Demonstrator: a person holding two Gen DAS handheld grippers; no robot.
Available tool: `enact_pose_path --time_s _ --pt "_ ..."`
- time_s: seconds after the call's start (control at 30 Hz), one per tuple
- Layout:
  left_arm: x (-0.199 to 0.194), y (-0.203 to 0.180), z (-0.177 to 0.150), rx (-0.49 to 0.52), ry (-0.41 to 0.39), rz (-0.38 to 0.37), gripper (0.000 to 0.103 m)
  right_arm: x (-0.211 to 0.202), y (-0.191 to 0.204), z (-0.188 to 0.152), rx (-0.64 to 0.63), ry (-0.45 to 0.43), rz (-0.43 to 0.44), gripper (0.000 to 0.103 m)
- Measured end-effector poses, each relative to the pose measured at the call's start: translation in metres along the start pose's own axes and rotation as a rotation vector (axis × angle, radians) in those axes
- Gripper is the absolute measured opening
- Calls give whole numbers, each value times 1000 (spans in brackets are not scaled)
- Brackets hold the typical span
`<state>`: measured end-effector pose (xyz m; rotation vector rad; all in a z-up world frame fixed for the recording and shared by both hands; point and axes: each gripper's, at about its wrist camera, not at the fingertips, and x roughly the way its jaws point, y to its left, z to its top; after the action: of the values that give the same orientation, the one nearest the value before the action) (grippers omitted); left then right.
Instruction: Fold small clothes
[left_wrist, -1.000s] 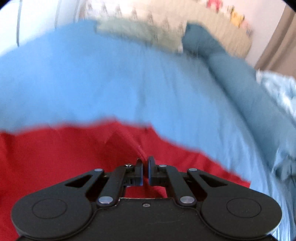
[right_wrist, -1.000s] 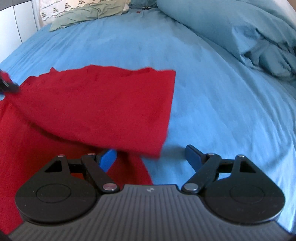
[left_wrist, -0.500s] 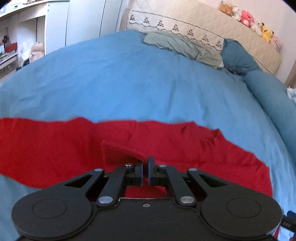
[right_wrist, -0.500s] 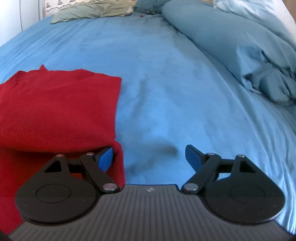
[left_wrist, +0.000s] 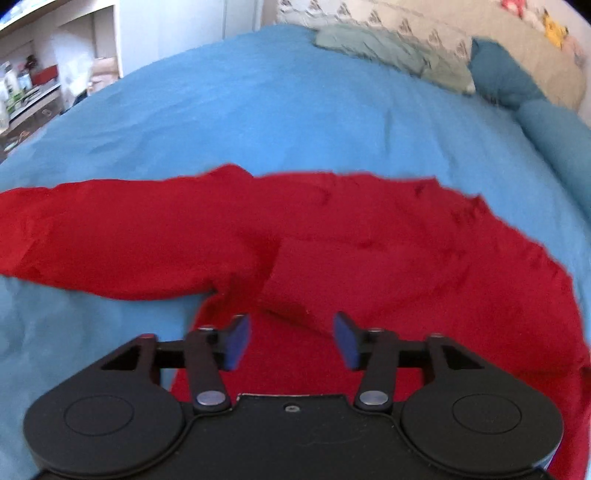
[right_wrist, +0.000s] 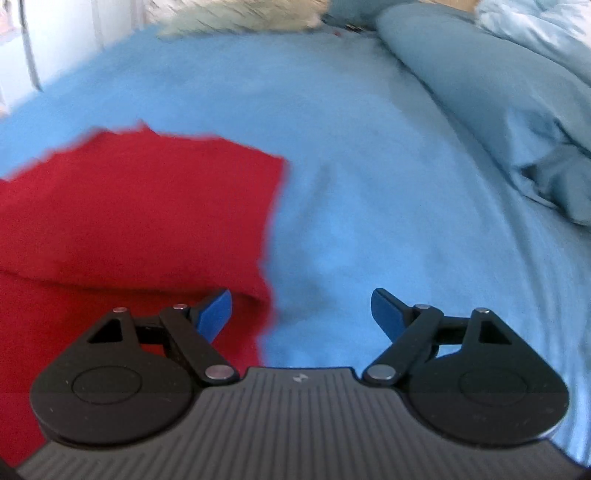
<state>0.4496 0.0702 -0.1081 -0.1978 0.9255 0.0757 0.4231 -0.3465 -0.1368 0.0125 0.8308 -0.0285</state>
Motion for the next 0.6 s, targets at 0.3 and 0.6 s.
enact_pose_path --time_s 0.3,0.6 --pt "50 -17 56 158 77 -44 69 16 38 26 65 -50 60 103" --pt "22 -58 18 473 -155 -18 19 25 41 26 131 -24 73 103"
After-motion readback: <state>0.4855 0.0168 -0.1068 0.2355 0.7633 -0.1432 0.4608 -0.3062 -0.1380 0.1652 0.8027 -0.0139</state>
